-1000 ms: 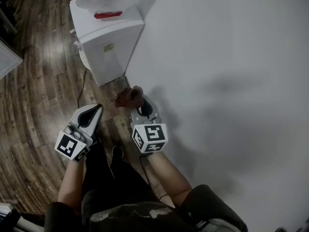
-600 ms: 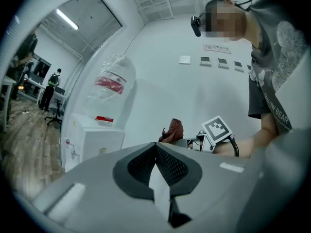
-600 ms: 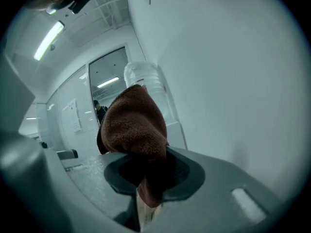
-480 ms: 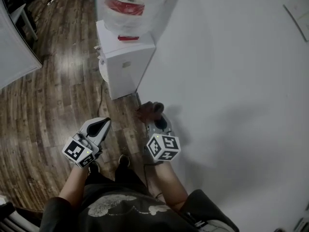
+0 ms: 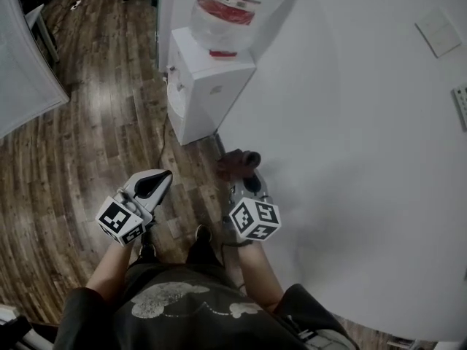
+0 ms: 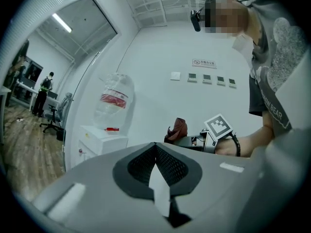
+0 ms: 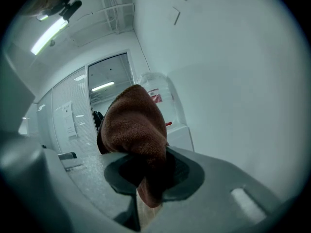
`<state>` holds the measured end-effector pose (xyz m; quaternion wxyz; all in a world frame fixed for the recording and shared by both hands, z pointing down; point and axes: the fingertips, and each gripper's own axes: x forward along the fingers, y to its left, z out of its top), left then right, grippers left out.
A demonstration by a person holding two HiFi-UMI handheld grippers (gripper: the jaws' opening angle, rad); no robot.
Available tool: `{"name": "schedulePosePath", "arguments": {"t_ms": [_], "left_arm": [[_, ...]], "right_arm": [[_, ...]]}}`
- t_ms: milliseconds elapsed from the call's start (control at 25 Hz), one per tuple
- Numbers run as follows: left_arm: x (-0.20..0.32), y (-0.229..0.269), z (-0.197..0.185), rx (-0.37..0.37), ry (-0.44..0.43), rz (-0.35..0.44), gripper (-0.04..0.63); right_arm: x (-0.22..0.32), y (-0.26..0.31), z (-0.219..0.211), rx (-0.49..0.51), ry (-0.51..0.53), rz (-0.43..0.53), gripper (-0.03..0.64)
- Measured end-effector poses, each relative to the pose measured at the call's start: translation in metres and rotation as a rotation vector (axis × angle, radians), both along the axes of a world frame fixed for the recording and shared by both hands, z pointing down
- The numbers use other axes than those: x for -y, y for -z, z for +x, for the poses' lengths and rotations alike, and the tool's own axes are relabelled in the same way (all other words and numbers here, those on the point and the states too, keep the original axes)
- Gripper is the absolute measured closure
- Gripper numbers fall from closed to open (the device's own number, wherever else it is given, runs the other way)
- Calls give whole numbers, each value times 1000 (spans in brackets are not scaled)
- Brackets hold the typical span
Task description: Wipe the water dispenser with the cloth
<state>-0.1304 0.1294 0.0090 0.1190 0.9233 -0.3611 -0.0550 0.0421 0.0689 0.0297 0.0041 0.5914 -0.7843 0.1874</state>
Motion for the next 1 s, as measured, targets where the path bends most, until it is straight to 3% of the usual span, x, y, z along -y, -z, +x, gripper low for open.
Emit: {"name": "schedulePosePath", "arguments": {"t_ms": [320, 560, 1000], "left_arm": [[-39, 13, -64, -4, -40, 21, 578], [-76, 22, -73, -21, -136, 58, 578], [-113, 14, -87, -49, -215, 59, 578]], "right_arm": [[-63, 22, -62, -21, -28, 44, 555], [-112, 35, -74, -55, -82, 82, 555], [-172, 12, -105, -78, -103, 17, 557]]}}
